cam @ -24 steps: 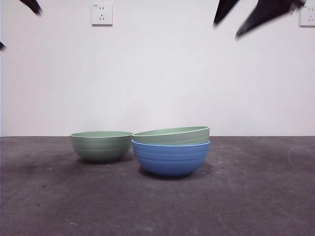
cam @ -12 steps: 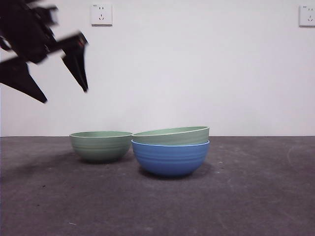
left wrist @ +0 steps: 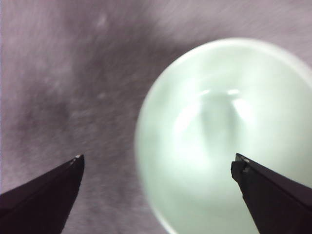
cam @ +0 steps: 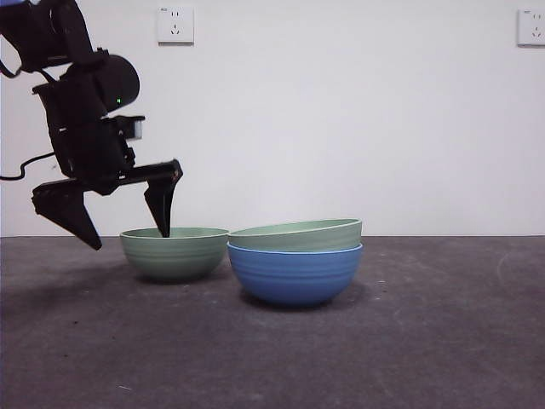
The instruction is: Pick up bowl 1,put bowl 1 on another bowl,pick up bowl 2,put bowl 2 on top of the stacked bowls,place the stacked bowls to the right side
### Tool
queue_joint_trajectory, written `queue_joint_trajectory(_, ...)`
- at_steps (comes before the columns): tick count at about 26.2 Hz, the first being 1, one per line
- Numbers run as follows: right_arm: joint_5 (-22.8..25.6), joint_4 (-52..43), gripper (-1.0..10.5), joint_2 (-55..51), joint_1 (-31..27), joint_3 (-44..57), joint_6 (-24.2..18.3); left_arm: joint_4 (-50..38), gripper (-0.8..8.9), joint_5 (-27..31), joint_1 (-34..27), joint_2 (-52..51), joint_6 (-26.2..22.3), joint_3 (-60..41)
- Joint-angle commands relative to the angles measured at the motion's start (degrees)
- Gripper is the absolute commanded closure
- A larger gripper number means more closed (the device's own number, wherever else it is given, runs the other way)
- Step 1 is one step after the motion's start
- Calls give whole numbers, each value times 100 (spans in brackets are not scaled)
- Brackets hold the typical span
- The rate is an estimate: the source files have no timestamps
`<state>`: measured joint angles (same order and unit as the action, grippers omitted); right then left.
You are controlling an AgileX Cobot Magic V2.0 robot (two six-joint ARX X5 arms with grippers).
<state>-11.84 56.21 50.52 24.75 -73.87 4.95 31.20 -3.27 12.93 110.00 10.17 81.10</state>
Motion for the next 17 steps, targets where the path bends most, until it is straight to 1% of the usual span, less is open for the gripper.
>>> queue_joint_trajectory(1, 20, 2, 694, -7, 9, 39, 15, -68, 409, 37, 22, 46, 63, 11)
queue_joint_trajectory(2, 22, 0, 694, -2, 7, 39, 15, -94, 509, 22, 22, 46, 63, 11)
queue_joint_trajectory(4, 22, 0, 694, 7, 9, 42, 15, -87, 656, -4, 22, 46, 63, 11)
queue_joint_trajectory(7, 22, 0, 694, 7, 9, 42, 15, -72, 794, -33, 22, 46, 63, 11)
queue_joint_trajectory(9, 20, 2, 694, 4, 9, 42, 15, -72, 797, -131, 22, 46, 63, 11)
queue_joint_trajectory(11, 20, 2, 694, 4, 9, 42, 17, -59, 822, -140, 22, 46, 66, 11)
queue_joint_trajectory(17, 20, 2, 694, 4, 9, 42, 17, -55, 822, -131, 20, 20, 83, 33)
